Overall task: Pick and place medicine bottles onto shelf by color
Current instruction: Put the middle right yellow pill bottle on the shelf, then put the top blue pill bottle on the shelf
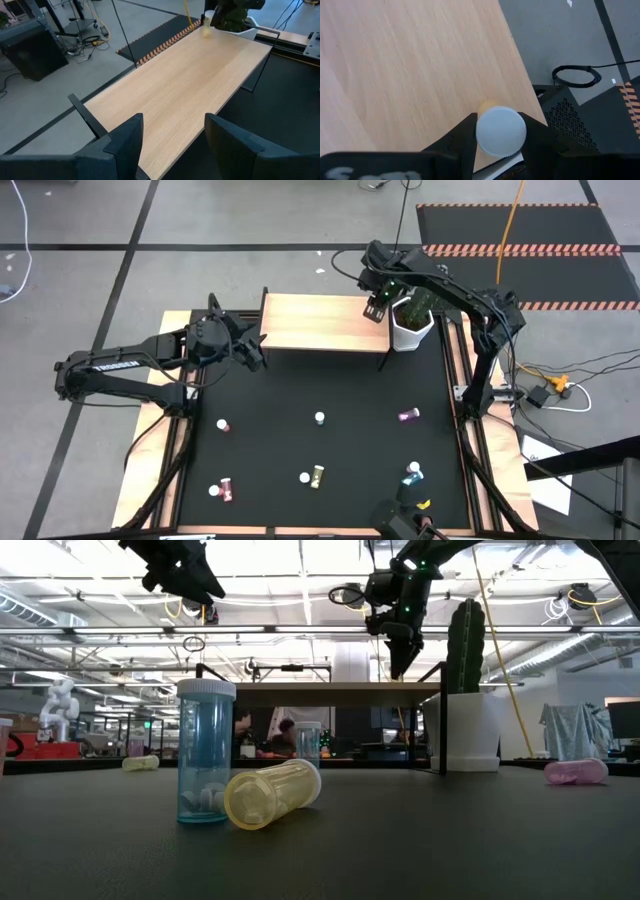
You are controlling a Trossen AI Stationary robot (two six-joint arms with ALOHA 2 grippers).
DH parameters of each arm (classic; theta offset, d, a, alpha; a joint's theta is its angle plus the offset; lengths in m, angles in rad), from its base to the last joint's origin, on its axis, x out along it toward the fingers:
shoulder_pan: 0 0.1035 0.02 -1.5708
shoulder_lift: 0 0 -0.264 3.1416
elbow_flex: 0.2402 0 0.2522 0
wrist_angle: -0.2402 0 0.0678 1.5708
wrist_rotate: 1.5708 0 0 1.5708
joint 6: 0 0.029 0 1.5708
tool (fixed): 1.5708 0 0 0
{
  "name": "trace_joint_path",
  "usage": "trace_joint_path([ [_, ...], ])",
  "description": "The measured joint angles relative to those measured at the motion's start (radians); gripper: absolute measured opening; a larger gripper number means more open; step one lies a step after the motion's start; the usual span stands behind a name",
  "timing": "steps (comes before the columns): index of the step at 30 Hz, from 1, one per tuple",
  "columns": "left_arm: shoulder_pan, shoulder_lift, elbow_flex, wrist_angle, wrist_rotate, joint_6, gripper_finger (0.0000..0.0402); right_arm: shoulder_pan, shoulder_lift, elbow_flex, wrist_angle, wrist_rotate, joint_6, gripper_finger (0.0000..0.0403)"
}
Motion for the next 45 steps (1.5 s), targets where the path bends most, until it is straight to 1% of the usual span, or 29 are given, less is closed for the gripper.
trace_joint_path([
  [5,0.011,0.0,0.0,0.0,0.0,0.0,0.0214,0.0,0.0,0.0,0.0,-0.001,-0.008,0.0129],
  [7,0.021,0.0,0.0,0.0,0.0,0.0,0.0214,0.0,0.0,0.0,0.0,-0.002,-0.013,0.0137],
  [9,0.032,0.0,0.0,0.0,0.0,0.0,0.0214,0.0,0.0,0.0,0.0,-0.003,-0.018,0.0154],
  [16,0.06,0.0,0.0,0.0,0.001,0.0,0.0214,0.0,-0.003,0.0,0.005,-0.002,-0.018,0.024],
  [19,0.06,0.0,0.0,0.0,0.0,0.0,0.0214,0.0,-0.021,0.0,0.015,-0.001,-0.014,0.0262],
  [22,0.06,0.0,0.0,0.0,0.001,0.0,0.0214,0.005,-0.07,0.0,0.035,0.0,0.002,0.0269],
  [26,0.06,0.0,0.0,0.002,0.001,0.0,0.0214,0.035,-0.171,0.0,0.057,0.005,0.008,0.0265],
  [29,0.06,0.0,0.0,0.019,0.001,0.0,0.0214,0.089,-0.258,0.001,0.061,0.003,0.039,0.026],
  [31,0.06,0.0,0.0,0.055,0.002,0.0,0.0214,0.144,-0.312,0.001,0.059,0.001,0.069,0.0257],
  [34,0.06,0.0,0.0,0.146,0.026,0.0,0.0214,0.253,-0.379,-0.004,0.054,0.001,0.125,0.0254],
  [36,0.06,0.0,0.0,0.224,0.064,0.005,0.0214,0.332,-0.427,-0.046,0.078,0.0,0.179,0.0253],
  [40,0.057,0.017,0.0,0.361,0.118,0.039,0.0214,0.481,-0.55,-0.223,0.189,0.003,0.302,0.0253],
  [45,0.046,0.059,0.0,0.41,0.125,0.029,0.0214,0.639,-0.716,-0.493,0.398,0.001,0.402,0.0253],
])
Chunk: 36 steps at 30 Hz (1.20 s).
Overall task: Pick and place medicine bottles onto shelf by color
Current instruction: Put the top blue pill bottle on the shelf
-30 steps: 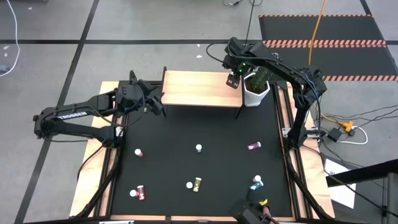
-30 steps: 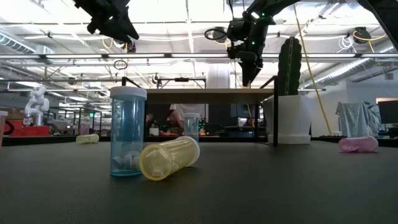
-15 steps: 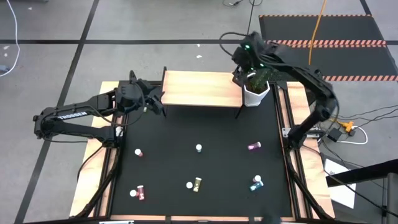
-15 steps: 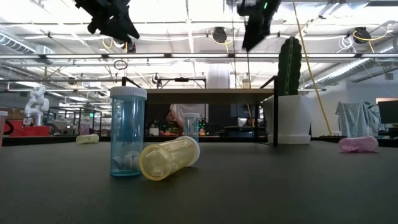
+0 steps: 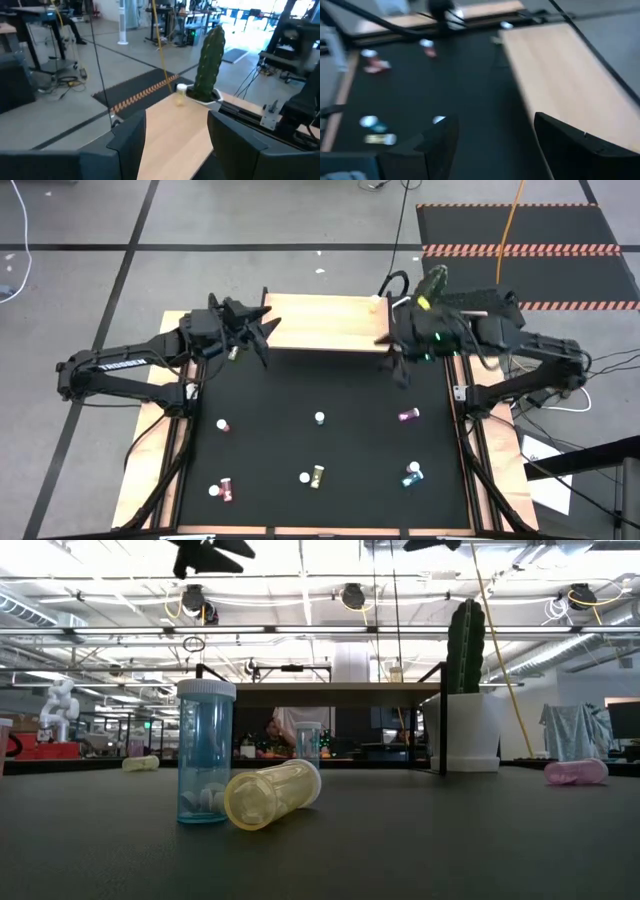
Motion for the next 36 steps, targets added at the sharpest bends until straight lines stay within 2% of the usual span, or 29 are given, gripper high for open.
trace_joint_path([
  [3,-0.007,0.046,0.0,-0.002,0.0,-0.111,0.0214,0.068,-0.077,-0.144,0.117,-0.022,-0.005,0.0253],
  [6,-0.015,0.103,0.0,0.028,0.0,-0.265,0.0214,0.113,-0.138,-0.296,0.214,-0.16,0.061,0.0253],
  [8,-0.026,0.141,0.0,0.063,0.017,-0.349,0.0214,0.129,-0.172,-0.422,0.306,-0.205,0.093,0.0253],
  [12,-0.075,0.215,0.0,0.163,0.073,-0.451,0.0214,0.134,-0.197,-0.643,0.567,-0.177,0.115,0.0253],
  [15,-0.141,0.251,0.0,0.219,0.08,-0.492,0.0214,0.131,-0.186,-0.715,0.636,-0.14,0.196,0.0251],
  [21,-0.259,0.261,0.0,0.177,0.065,-0.457,0.0214,0.131,-0.133,-0.723,0.595,-0.072,0.228,0.0247],
  [28,-0.269,0.221,0.0,0.028,0.007,-0.447,0.0214,0.139,-0.127,-0.698,0.641,-0.079,0.241,0.0261],
  [32,-0.268,0.161,0.0,-0.083,0.007,-0.436,0.0214,0.151,-0.043,-0.59,0.581,-0.079,0.248,0.0275],
  [36,-0.28,0.078,0.0,-0.233,0.016,-0.435,0.0214,0.169,0.156,-0.389,0.501,-0.079,0.187,0.028],
])
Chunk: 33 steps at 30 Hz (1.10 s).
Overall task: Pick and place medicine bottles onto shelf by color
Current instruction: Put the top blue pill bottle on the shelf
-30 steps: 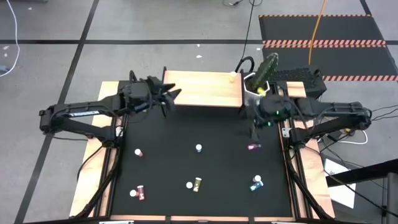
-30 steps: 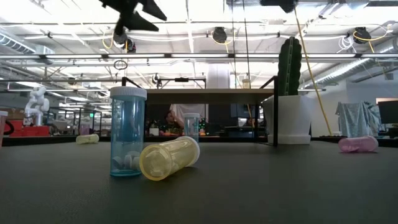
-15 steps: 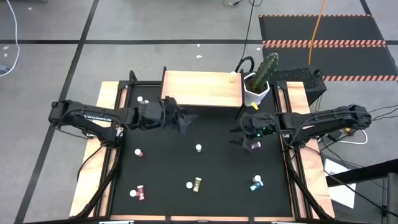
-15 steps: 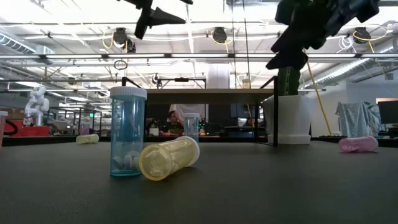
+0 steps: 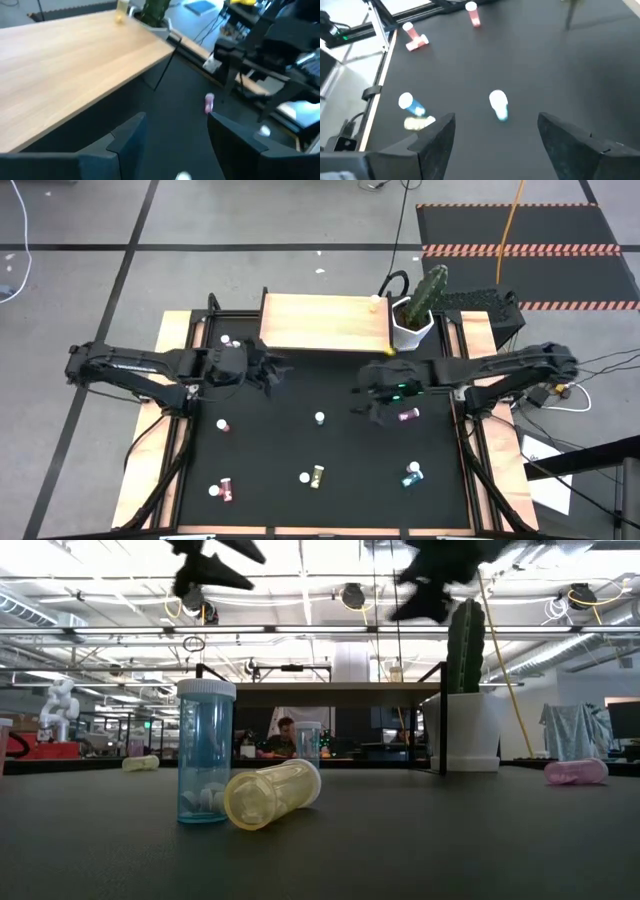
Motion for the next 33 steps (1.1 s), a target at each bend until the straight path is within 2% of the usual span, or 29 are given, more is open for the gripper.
trace_joint_path([
  [6,-0.039,-0.107,0.001,-0.211,-0.005,-0.02,0.0214,0.026,0.312,0.257,-0.031,0.005,-0.163,0.0281],
  [11,-0.057,-0.123,0.0,-0.276,-0.033,-0.008,0.0214,0.024,0.457,0.287,0.017,0.027,-0.213,0.0272],
  [19,-0.059,-0.091,0.001,-0.289,-0.036,0.06,0.0214,0.023,0.568,0.287,0.039,0.026,-0.212,0.0263],
  [27,-0.082,-0.083,0.0,-0.339,-0.026,0.059,0.0214,0.018,0.604,0.287,0.033,0.026,-0.22,0.0261],
  [33,-0.082,-0.083,0.0,-0.342,-0.026,0.063,0.0214,0.003,0.603,0.287,0.031,0.028,-0.219,0.0224],
])
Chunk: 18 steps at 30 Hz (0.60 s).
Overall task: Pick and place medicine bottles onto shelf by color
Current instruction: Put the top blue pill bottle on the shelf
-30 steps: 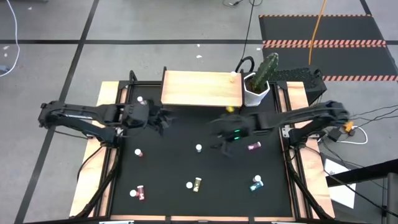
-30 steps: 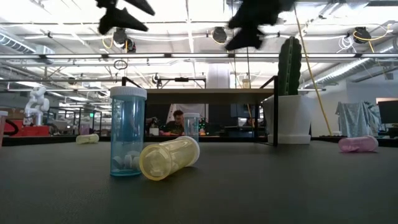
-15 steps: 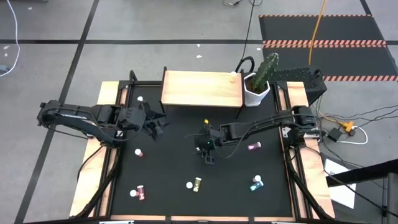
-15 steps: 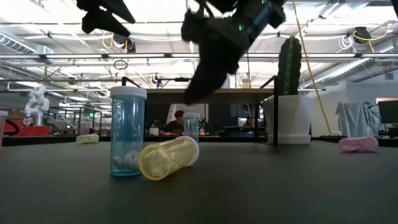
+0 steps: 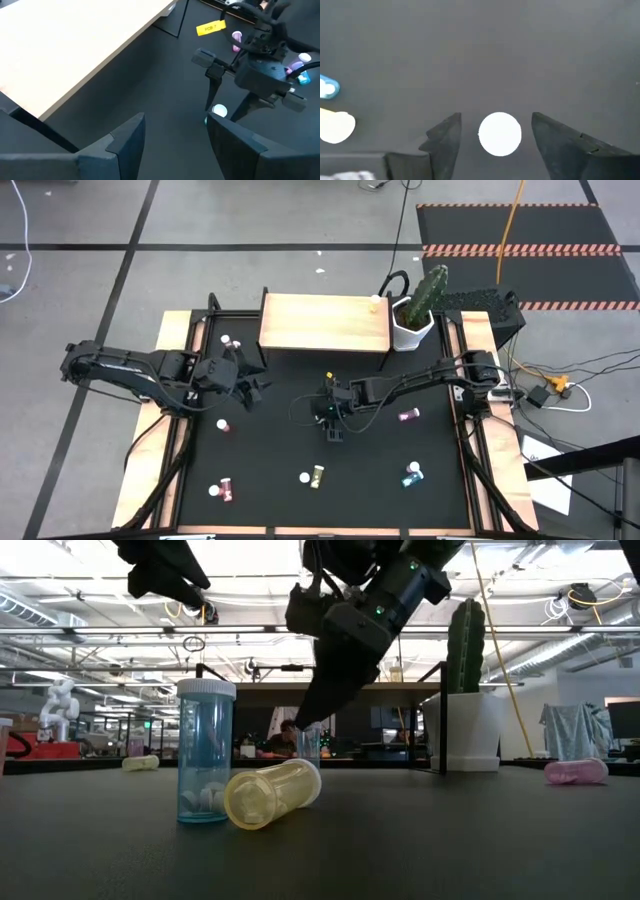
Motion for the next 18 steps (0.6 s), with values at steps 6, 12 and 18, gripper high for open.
trace_joint_path([
  [6,0.0,0.0,0.0,0.0,-0.001,-0.012,0.0214,-0.013,-0.001,0.0,-0.006,-0.039,-0.04,0.0176],
  [12,0.0,0.0,0.0,0.001,-0.002,-0.033,0.0214,-0.021,-0.001,0.0,-0.023,-0.056,-0.065,0.0152],
  [18,0.0,0.0,0.0,0.001,-0.003,-0.057,0.0214,-0.033,-0.001,0.0,-0.022,-0.055,-0.082,0.0138],
])
